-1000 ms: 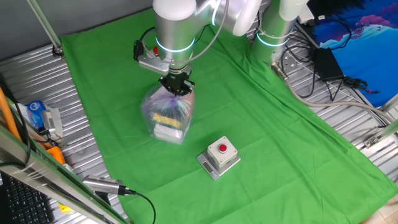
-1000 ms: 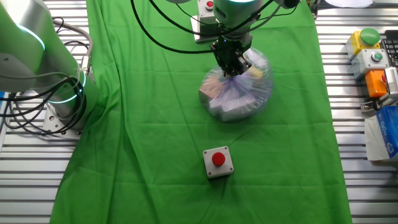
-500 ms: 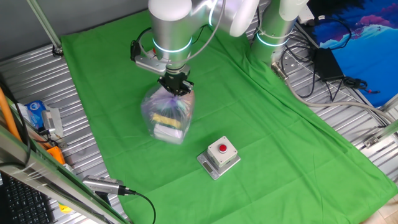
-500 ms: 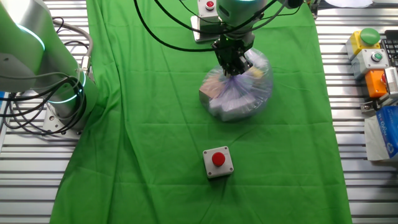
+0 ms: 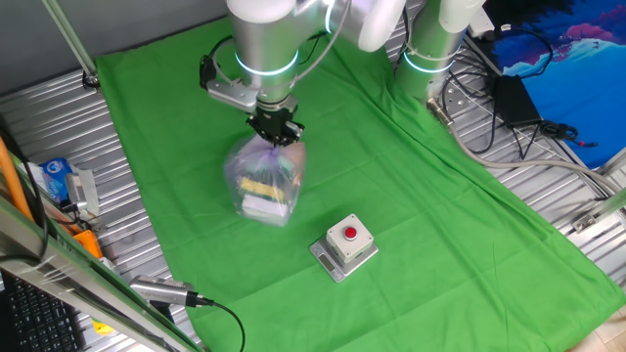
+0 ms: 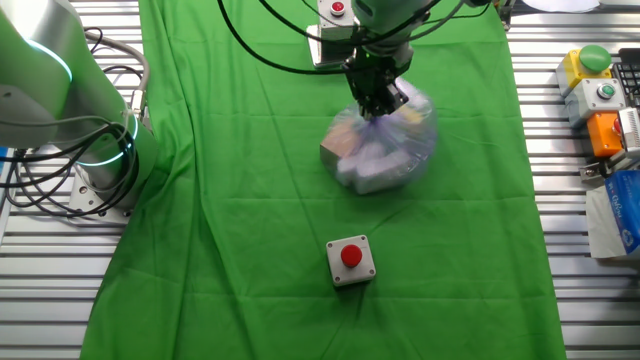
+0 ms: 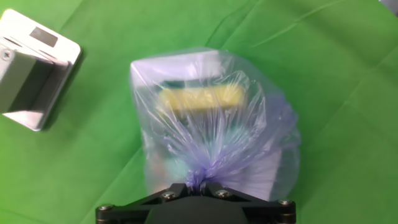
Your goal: Pick up a bag of things
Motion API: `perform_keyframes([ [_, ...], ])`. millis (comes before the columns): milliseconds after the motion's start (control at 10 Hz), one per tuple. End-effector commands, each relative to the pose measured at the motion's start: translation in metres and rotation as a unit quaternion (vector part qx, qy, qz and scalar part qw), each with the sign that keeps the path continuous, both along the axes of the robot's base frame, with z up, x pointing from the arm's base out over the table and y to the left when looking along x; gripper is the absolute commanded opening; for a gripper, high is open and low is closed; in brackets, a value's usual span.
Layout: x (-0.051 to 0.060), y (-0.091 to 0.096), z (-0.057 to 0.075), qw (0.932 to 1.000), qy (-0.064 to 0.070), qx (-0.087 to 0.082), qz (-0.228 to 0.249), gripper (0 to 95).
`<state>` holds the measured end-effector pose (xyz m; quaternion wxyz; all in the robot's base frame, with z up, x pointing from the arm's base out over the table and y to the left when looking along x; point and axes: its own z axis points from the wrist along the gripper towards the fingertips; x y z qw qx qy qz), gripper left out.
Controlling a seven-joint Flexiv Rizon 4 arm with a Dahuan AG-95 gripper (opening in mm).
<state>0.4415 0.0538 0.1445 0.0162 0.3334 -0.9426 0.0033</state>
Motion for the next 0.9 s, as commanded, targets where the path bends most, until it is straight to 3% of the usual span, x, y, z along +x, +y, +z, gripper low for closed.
perform_keyframes([
  [100, -0.002, 0.002, 0.014, 0.9999, 0.008, 0.005, -0.006, 0.0],
  [900, -0.011, 0.001, 0.049, 0.9997, 0.02, 0.016, -0.002, 0.0],
])
